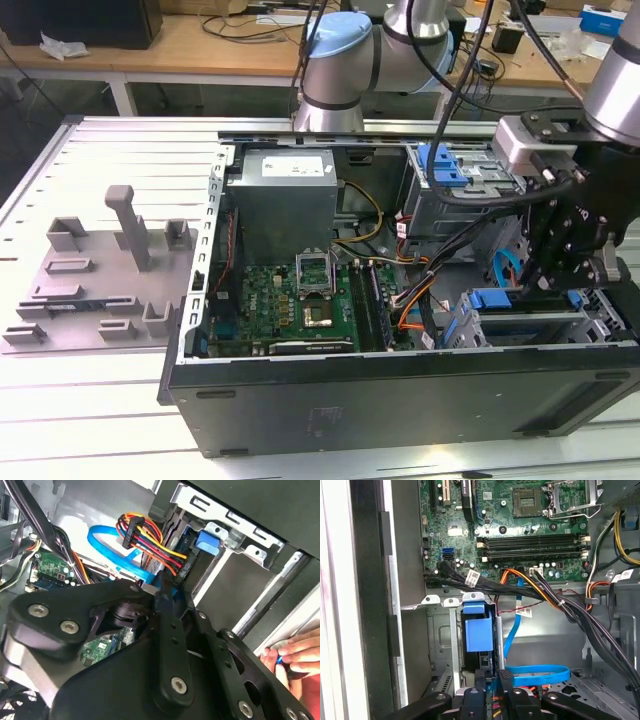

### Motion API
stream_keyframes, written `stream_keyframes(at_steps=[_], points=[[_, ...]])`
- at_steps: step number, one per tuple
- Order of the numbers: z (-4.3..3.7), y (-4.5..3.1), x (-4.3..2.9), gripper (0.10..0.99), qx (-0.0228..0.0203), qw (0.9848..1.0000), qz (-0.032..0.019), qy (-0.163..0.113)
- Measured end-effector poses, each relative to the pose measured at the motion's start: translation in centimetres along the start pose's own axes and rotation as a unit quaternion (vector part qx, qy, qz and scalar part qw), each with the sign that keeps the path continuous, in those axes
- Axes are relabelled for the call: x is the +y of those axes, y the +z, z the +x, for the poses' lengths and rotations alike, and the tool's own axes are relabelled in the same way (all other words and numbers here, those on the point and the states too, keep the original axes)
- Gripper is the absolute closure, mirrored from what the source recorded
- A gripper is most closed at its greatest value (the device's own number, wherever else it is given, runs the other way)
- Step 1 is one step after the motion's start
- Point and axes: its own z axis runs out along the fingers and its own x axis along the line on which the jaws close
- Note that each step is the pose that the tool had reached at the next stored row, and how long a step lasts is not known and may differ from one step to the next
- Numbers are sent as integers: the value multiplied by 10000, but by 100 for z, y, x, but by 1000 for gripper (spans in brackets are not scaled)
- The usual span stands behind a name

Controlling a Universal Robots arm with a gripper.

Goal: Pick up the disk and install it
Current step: 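Insert the second disk wire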

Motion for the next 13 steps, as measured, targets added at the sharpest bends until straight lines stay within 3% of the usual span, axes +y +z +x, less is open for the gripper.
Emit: stream_keyframes(at_steps=[6, 7, 8, 9, 13], points=[[12, -343, -9, 851, 1, 10000, 0, 0], [15, -442, -11, 859, 1, 10000, 0, 0], [18, -515, -13, 980, 2, 10000, 0, 0], [21, -613, -16, 980, 2, 10000, 1, 0], [20, -624, -16, 980, 1, 10000, 7, 0]])
